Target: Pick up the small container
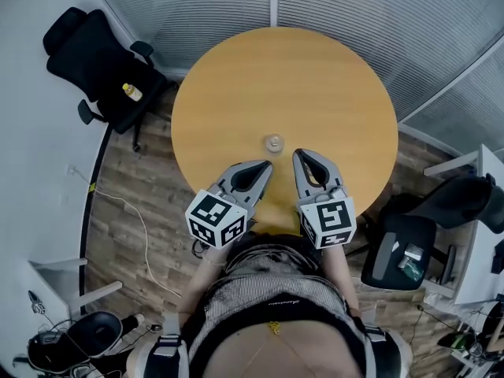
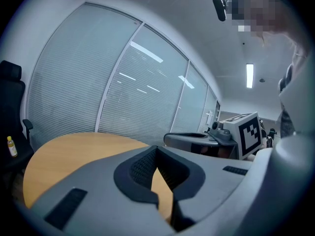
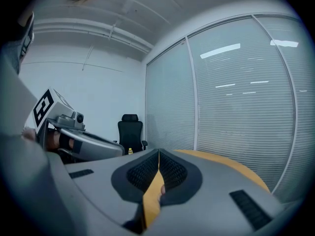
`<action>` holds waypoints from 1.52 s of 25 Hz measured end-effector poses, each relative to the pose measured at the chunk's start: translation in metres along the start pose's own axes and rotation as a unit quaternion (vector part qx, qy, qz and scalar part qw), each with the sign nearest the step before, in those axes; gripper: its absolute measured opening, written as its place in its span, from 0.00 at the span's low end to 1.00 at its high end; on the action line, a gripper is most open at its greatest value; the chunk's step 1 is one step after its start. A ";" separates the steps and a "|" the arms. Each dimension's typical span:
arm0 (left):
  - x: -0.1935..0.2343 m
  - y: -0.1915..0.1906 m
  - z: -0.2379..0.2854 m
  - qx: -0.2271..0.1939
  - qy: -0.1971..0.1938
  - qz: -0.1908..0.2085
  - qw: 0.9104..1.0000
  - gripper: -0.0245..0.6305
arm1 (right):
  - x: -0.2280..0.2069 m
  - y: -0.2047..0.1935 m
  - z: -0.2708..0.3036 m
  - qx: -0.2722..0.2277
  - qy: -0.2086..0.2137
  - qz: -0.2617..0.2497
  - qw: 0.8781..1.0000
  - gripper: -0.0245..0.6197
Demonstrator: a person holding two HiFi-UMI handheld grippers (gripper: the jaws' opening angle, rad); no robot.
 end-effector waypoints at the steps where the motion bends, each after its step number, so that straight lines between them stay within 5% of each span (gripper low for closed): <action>1: 0.001 0.001 -0.001 -0.001 -0.001 0.000 1.000 0.04 | 0.000 0.000 0.001 0.000 -0.001 -0.001 1.000 0.07; 25: 0.065 0.026 -0.009 0.036 -0.105 0.021 0.994 0.04 | 0.029 0.015 0.043 -0.001 -0.107 0.024 0.994 0.07; 38: 0.075 0.035 -0.015 0.034 -0.116 0.043 0.992 0.04 | 0.038 0.013 0.051 0.008 -0.124 0.033 0.992 0.07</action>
Point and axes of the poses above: the fingertips, and each gripper's own axes: z forward along the fingers, x to its left, y out of its top, the point moved 3 cm from there along -z, backward along the fingers, and after that the axes turned 14 degrees about -y, right-handed, at the moved point
